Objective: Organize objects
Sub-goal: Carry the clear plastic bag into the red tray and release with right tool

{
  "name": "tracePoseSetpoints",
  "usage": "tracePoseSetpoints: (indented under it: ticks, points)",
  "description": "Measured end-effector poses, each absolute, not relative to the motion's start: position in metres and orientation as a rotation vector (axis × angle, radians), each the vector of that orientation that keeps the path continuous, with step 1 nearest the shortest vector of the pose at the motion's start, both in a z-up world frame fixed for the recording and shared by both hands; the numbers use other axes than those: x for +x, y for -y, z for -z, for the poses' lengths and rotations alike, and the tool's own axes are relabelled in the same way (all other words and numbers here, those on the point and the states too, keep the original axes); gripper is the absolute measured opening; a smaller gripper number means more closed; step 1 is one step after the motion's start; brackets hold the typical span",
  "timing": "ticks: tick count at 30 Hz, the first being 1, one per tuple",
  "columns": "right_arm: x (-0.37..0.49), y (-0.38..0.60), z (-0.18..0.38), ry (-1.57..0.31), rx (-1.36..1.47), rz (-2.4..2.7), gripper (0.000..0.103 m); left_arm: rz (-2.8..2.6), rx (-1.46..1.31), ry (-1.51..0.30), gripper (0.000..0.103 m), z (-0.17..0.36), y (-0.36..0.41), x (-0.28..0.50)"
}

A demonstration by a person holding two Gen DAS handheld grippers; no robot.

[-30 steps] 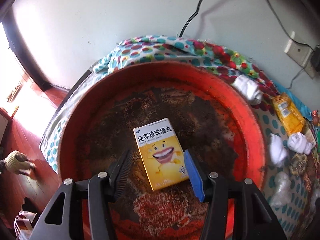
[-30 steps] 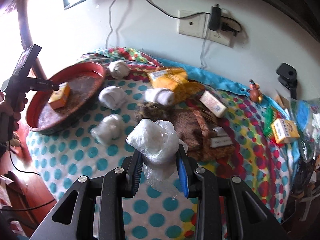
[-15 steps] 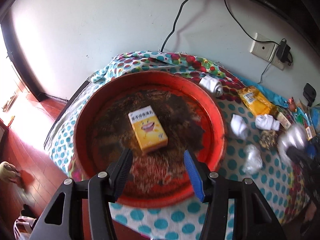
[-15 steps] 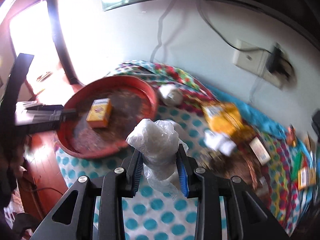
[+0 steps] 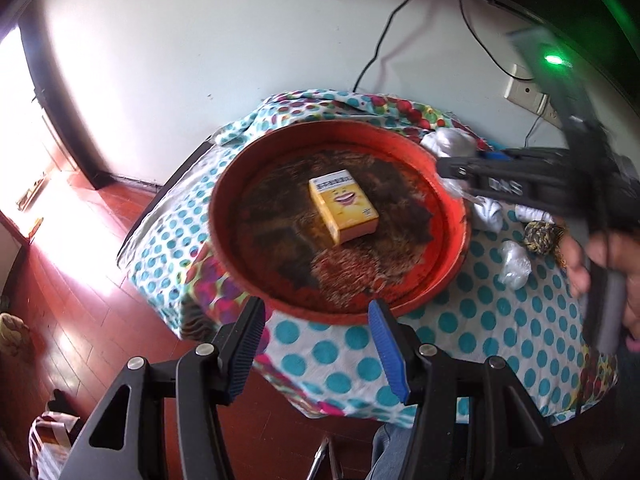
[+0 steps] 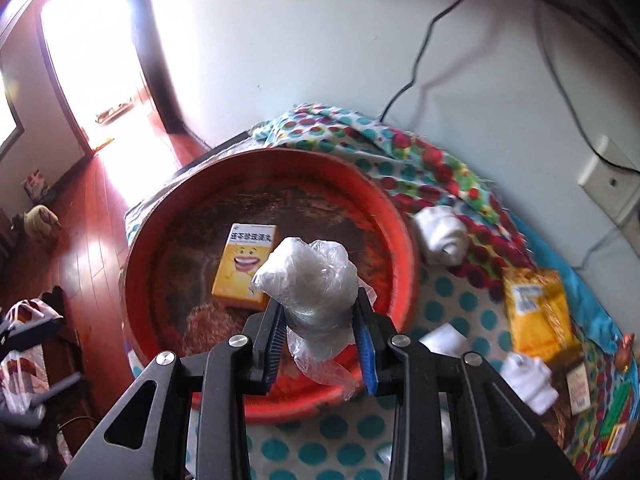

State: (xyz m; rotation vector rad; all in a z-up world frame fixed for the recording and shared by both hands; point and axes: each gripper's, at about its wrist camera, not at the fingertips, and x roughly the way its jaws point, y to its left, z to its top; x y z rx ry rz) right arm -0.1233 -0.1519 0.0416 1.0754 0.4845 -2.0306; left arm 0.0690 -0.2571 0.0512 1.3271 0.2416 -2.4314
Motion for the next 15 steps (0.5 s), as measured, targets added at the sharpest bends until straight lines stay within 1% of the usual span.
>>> tracePoseSetpoints:
  ticks: [10, 15]
  points:
    - [-0.139, 0.211, -0.003, -0.617, 1.168, 2.005, 0.031, 2.426, 1.308, -0.270, 0.055, -0.054, 0.271, 0.087]
    - [-0.158, 0.220, 0.014, -0.605, 1.237, 2.003, 0.031, 2.413, 1.312, -0.303, 0.055, -0.051, 0.279, 0.084]
